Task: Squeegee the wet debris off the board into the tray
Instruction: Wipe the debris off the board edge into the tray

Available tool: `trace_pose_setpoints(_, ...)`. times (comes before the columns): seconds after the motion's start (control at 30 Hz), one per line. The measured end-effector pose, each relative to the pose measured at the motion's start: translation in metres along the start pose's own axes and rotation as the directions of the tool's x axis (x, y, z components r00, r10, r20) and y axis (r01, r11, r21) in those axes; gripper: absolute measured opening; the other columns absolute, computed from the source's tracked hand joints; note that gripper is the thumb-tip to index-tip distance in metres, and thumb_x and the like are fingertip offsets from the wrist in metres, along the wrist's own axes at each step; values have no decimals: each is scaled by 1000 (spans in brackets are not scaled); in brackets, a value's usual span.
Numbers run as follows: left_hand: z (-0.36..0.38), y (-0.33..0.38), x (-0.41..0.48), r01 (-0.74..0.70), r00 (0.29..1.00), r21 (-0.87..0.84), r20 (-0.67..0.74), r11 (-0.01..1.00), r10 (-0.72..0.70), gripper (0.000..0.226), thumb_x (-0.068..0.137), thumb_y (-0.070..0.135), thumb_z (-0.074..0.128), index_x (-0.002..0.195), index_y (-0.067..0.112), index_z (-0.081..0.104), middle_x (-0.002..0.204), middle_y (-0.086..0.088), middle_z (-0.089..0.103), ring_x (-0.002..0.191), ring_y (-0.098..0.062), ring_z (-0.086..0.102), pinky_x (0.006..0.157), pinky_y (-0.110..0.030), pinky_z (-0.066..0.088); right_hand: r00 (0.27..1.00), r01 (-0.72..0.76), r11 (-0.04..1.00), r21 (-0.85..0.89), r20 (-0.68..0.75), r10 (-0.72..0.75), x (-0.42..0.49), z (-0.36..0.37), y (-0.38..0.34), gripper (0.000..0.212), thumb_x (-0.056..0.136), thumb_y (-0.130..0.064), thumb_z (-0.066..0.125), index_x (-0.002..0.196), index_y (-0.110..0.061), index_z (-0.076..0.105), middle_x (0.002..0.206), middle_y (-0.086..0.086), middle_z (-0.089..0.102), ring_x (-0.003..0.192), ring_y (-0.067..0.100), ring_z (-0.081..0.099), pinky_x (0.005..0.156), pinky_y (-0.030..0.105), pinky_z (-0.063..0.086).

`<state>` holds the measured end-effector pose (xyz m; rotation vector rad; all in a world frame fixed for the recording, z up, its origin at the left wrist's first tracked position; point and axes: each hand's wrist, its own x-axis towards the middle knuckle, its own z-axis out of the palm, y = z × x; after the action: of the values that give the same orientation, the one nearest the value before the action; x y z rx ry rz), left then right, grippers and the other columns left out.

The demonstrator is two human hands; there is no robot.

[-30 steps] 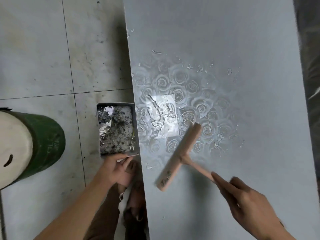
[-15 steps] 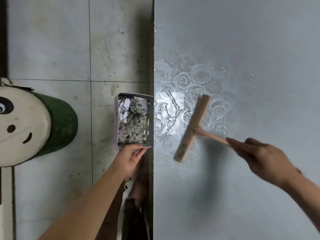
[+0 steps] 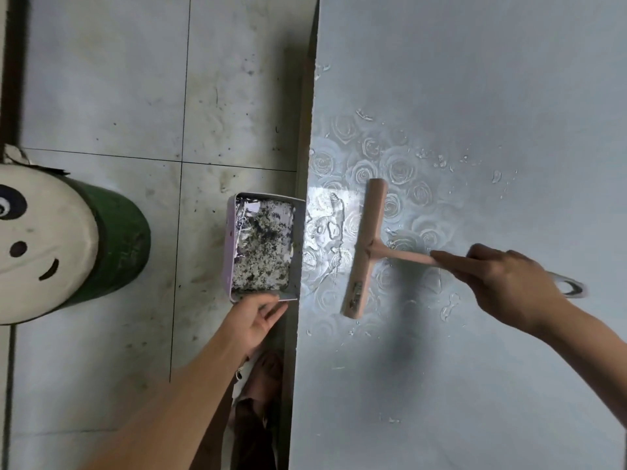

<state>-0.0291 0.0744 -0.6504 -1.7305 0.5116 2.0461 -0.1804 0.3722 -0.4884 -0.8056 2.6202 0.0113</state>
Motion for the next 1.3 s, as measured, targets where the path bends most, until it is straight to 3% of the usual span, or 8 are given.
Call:
trace_pose_setpoints(0.2,4,0,-2,-8,1000,-88,-4,996,8,26,84,-21,45,78,2,54,77,-16,61,84,-25,60,83,-45,50,994,110,994,3,-7,-110,29,14,-35,54,69,3,79,116,-20,69,61,6,53,47,32,51,49,27,30)
trace_pose_setpoints(0.4,7,2,-8,2,1000,-145,-3,990,-3,25,86,-20,43,80,-1,58,91,-20,60,105,-33,57,101,-45,45,991,133,989,-57,-21,-135,16,-7,-11,53,65,0,82,113,-21,71,62,3,54,44,28,48,47,27,33)
trace_pose_setpoints(0.63,9,1,-6,10,1000,-112,-11,994,-11,25,86,-19,44,73,-5,60,82,-20,62,90,-30,61,95,-40,50,989,150,989,-14,14,-150,34,4,-54,64,55,5,83,113,-20,71,62,6,56,48,31,55,46,33,43)
trace_pose_setpoints(0.7,7,1,-4,6,1000,-108,-22,994,-8,32,86,-19,43,63,-7,63,73,-18,64,85,-29,61,84,-35,57,985,172,985,2,16,-172,43,5,-67,62,61,5,80,116,-21,69,63,7,55,51,31,55,49,33,41)
trace_pose_setpoints(0.87,10,5,-4,25,999,-120,-26,993,-28,22,85,-20,46,78,-2,57,85,-20,61,95,-31,60,94,-44,48,998,56,998,-6,-8,-57,37,-15,-37,53,71,-3,78,117,-28,68,62,4,54,42,33,48,50,25,26)
trace_pose_setpoints(1.03,14,7,-5,2,999,-134,-40,991,-8,25,85,-22,44,75,-1,55,80,-18,61,90,-30,60,94,-46,47,996,53,997,-51,74,-50,39,-10,-49,54,63,0,83,110,-26,72,57,6,52,38,32,46,47,26,25)
trace_pose_setpoints(1.17,14,6,-4,9,999,-137,-40,990,-15,25,85,-21,44,75,-2,57,66,-17,66,85,-29,61,91,-44,47,998,63,997,-53,16,-62,44,-8,-57,49,64,-2,82,107,-26,73,54,4,49,37,28,40,47,25,23)
trace_pose_setpoints(1.3,12,6,-3,9,1000,-141,-12,990,-11,23,85,-20,43,79,-2,56,80,-17,62,87,-27,61,92,-44,47,999,32,999,-23,33,-31,29,-7,-41,50,66,-4,82,110,-27,72,56,2,48,36,26,35,46,25,24)
